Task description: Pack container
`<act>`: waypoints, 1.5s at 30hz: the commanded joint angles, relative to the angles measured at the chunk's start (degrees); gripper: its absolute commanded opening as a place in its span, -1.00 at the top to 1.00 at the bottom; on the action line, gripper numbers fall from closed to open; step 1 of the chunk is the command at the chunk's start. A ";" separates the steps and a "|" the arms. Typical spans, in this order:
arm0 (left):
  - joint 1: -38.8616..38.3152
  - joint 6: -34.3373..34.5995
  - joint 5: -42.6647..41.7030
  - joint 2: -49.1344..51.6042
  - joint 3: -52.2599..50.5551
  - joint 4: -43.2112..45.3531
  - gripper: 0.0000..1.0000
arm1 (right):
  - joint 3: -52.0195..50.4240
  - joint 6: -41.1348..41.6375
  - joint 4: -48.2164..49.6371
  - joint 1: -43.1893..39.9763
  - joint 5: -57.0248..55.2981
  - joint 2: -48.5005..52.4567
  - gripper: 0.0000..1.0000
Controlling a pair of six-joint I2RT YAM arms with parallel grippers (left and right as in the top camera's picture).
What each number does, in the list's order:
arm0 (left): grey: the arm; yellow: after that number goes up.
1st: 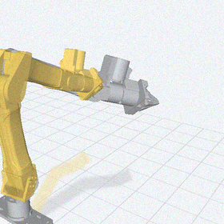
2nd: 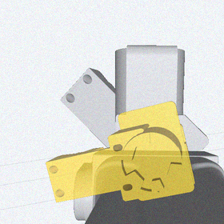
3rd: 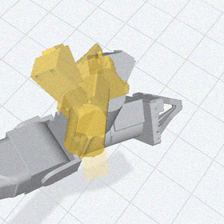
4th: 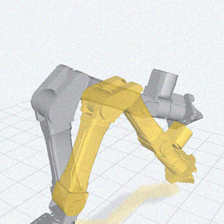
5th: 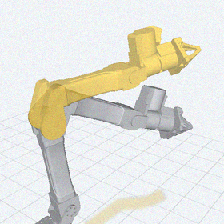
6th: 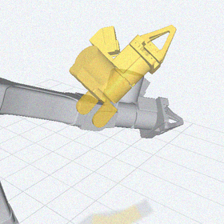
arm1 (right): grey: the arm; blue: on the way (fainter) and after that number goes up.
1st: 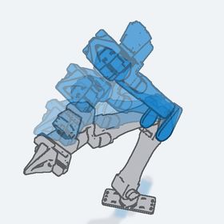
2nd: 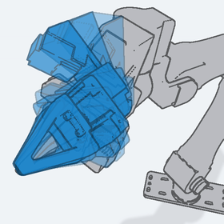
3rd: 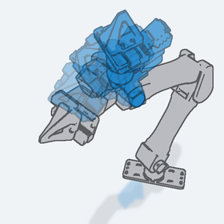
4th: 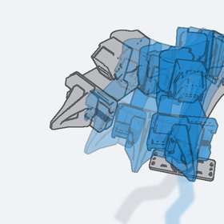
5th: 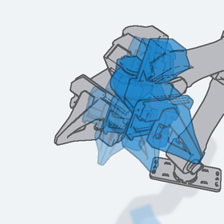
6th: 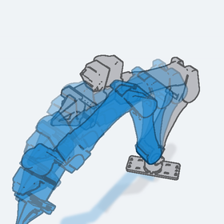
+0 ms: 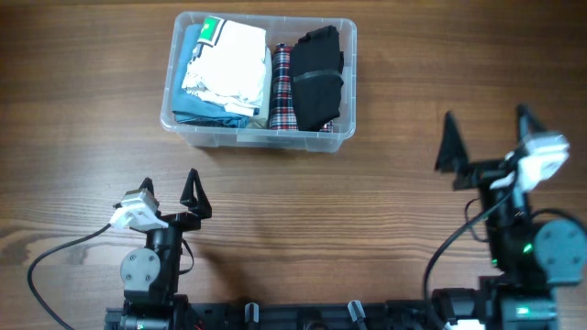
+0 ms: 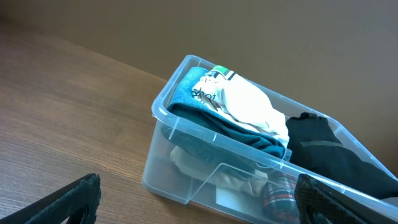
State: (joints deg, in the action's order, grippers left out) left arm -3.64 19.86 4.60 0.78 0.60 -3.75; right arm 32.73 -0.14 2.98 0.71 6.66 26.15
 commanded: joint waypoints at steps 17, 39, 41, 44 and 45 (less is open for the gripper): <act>0.28 0.31 -0.09 -0.61 -0.28 0.11 -0.99 | -32.44 -1.36 4.63 -0.04 4.15 -24.26 -0.99; 0.28 0.31 -0.07 -0.61 -0.28 0.11 -0.99 | -32.44 -1.36 -2.21 -0.02 3.30 -25.94 -0.99; 0.28 0.31 -0.09 -0.61 -0.28 0.11 -1.00 | -32.44 -1.38 -2.21 -0.02 3.30 -25.94 -0.99; 0.28 0.33 -0.09 -0.61 -0.28 0.11 -0.99 | -32.44 -1.36 -2.21 -0.02 3.30 -25.94 -0.99; 0.28 0.31 -0.07 -0.61 -0.28 0.11 -1.00 | -32.44 -1.38 -2.21 -0.02 3.30 -25.94 -0.99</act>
